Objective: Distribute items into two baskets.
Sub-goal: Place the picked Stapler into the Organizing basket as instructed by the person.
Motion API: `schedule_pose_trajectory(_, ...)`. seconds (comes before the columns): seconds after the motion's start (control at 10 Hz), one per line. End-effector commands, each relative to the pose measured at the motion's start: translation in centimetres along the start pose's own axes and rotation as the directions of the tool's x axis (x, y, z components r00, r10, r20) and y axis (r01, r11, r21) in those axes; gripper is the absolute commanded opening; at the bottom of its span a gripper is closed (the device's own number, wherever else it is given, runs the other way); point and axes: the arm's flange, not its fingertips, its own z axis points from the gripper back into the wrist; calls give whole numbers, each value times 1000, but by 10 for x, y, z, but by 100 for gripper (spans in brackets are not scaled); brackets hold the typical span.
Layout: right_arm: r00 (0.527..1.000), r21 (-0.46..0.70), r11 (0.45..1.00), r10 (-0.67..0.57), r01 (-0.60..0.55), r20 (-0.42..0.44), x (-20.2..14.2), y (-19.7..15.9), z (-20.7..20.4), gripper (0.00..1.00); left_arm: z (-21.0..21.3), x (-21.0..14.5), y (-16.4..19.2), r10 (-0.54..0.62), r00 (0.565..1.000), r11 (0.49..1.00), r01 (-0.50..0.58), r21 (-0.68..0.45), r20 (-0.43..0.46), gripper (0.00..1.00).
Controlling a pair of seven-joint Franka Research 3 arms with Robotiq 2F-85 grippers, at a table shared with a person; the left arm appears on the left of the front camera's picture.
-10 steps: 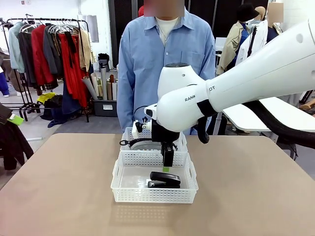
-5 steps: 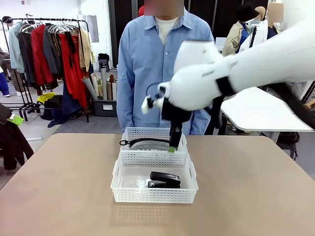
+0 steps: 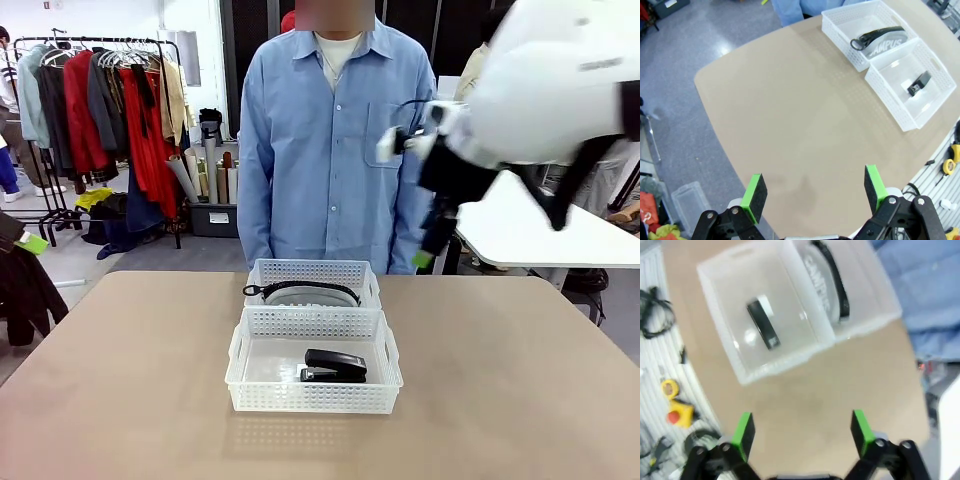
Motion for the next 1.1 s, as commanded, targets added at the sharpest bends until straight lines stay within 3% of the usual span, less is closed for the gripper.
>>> schedule_pose_trajectory(0.0, 999, 6, 999, -39, 39, 11, -48, -17, 18, 100, 0, -1, 0, -6, 1000, 1000, 6, -8, 5, 100)
schedule_pose_trajectory(0.5, 965, -54, 976, -202, 213, 167, -161, -30, 88, 100, 0, -1, 0, -6, 1000, 1000, 6, -8, 5, 100)
schedule_pose_trajectory(1.0, 917, 17, 942, -332, 336, 221, -222, -13, 84, 100, 0, -1, 0, -6, 1000, 1000, 6, -8, 5, 100)
